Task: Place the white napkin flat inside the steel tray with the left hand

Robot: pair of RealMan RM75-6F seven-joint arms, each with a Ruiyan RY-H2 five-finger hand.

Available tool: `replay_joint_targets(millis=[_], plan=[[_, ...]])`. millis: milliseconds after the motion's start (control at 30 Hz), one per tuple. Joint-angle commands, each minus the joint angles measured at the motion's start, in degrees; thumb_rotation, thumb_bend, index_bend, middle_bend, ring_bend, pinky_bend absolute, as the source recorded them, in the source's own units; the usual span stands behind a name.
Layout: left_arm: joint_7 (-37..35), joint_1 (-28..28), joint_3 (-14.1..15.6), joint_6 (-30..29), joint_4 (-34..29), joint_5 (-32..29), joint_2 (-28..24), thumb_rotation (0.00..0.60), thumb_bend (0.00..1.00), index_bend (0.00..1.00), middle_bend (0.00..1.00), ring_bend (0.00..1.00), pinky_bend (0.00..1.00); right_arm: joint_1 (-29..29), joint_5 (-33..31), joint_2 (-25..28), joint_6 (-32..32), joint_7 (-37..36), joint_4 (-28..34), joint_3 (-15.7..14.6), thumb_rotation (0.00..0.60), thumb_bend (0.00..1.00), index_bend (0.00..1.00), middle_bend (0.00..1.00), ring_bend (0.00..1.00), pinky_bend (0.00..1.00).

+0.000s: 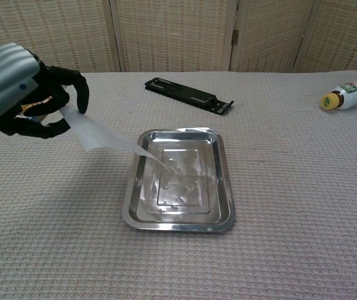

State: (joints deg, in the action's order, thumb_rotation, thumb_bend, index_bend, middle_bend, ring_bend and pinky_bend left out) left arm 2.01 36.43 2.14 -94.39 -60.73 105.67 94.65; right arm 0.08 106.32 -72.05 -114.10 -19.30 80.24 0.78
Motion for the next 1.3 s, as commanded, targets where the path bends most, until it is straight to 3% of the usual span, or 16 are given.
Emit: replay_joint_targets(millis=[33, 200, 500, 733, 1000, 1300], plan=[[3.1, 3.1, -0.6, 3.7, -4.2, 2.5, 0.6, 0.600, 0.61, 0.62, 1.00, 1.00, 1.00, -0.6, 0.2, 0.5, -1.1, -0.6, 0.2, 0.0, 0.600, 0.50, 0.00, 0.00, 0.00, 0.00], [3.7, 5.8, -0.4, 8.4, -4.2, 3.9, 3.7, 0.600, 0.61, 0.62, 1.00, 1.00, 1.00, -1.5, -0.1, 1.4, -2.9, -1.9, 0.5, 0.3, 0.600, 0.50, 0.00, 0.00, 0.00, 0.00], [-1.3, 8.7, -0.8, 12.2, 4.6, 3.5, 9.9, 0.600, 0.61, 0.61, 1.00, 1.00, 1.00, -3.1, -1.3, 2.1, -4.5, -2.9, 0.2, 0.6, 0.600, 0.50, 0.00, 0.00, 0.00, 0.00], [-4.5, 10.5, 0.6, 15.5, 15.0, 3.3, 15.0, 0.600, 0.60, 0.59, 1.00, 1.00, 1.00, -4.1, -2.3, 2.2, -5.2, -2.9, -0.1, 1.1, 0.600, 0.50, 0.00, 0.00, 0.00, 0.00], [-8.6, 11.9, 1.2, 17.1, 24.9, 2.2, 19.2, 0.600, 0.60, 0.59, 1.00, 1.00, 1.00, -4.4, -3.1, 2.6, -5.4, -4.1, -0.1, 1.9, 0.600, 0.50, 0.00, 0.00, 0.00, 0.00], [-11.2, 12.8, 1.0, 17.1, 30.8, 0.3, 20.5, 0.600, 0.60, 0.59, 1.00, 1.00, 1.00, -4.2, -3.7, 2.6, -4.4, -4.5, -0.4, 2.3, 0.600, 0.50, 0.00, 0.00, 0.00, 0.00]])
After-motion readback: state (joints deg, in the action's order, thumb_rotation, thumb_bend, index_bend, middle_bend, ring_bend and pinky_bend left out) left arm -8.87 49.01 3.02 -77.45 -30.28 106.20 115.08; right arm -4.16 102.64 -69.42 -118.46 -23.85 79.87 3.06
